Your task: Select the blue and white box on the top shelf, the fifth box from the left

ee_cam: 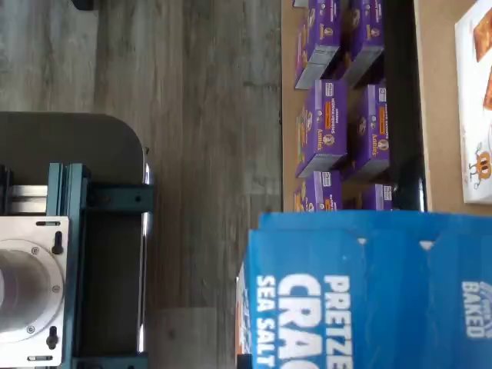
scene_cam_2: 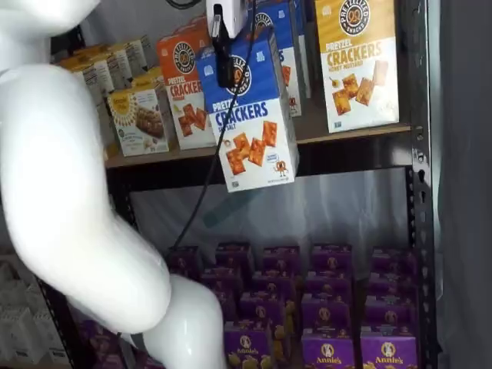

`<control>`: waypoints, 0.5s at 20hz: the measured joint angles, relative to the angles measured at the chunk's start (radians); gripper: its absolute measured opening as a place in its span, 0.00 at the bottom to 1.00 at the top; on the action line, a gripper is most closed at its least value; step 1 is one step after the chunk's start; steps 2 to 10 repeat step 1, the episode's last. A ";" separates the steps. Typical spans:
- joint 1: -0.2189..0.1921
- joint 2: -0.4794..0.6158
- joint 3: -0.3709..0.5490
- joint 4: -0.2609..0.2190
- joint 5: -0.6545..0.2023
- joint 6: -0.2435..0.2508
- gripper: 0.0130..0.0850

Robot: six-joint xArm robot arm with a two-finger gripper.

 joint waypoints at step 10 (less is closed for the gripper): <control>-0.002 -0.002 0.003 0.001 0.001 -0.002 0.61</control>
